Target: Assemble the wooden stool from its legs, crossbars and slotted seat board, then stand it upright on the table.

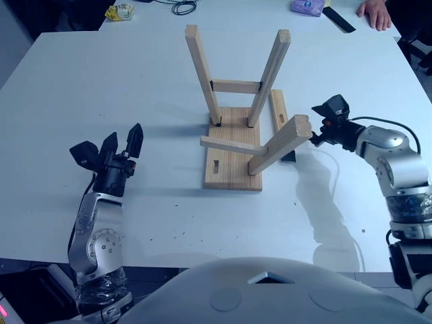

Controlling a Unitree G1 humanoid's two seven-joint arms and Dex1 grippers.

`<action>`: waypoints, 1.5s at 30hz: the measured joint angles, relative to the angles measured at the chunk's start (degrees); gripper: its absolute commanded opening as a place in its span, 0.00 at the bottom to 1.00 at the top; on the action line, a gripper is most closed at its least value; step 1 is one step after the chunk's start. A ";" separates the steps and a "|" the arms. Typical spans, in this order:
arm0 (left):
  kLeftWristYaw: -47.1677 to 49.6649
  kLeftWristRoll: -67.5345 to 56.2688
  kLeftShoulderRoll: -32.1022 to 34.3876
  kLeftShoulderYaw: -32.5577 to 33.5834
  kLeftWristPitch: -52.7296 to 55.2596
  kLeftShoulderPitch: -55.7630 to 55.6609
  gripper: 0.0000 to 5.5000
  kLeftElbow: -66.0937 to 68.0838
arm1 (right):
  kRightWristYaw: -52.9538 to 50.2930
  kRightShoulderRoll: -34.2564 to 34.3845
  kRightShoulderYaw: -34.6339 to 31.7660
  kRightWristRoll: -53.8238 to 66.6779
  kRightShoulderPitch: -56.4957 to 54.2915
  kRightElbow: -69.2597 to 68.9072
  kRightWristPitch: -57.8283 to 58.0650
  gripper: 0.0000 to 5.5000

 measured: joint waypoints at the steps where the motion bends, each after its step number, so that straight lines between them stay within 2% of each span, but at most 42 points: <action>1: 0.60 -0.02 -0.11 -0.04 0.01 -0.52 0.79 -0.18 | -2.90 2.19 -0.19 -0.14 0.16 -0.88 2.00 0.77; 8: 3.36 0.37 -0.43 -0.20 0.03 -2.66 0.79 0.59 | -20.44 16.47 -2.13 -2.34 0.39 -5.14 11.32 0.77; 16: 7.17 1.13 -0.26 -0.26 1.57 -7.36 0.79 1.33 | -29.65 24.33 1.76 -7.91 2.05 -5.15 12.10 0.77; 20: 12.86 1.72 0.92 0.47 5.78 -12.61 0.79 2.28 | -33.46 25.79 1.60 -11.51 0.04 1.68 9.60 0.77; 26: 20.06 3.51 4.21 1.14 11.13 -20.67 0.79 0.22 | -33.67 26.61 1.60 -12.96 -3.14 6.81 7.28 0.77; 36: 21.68 4.78 3.08 -0.88 11.04 -22.98 0.79 -4.72 | -33.45 30.18 -3.05 -11.41 -5.59 7.49 13.60 0.77; 45: 25.53 4.81 3.30 -0.71 13.07 -26.84 0.79 -9.24 | -29.07 28.17 -4.47 -9.66 -7.68 5.11 22.67 0.56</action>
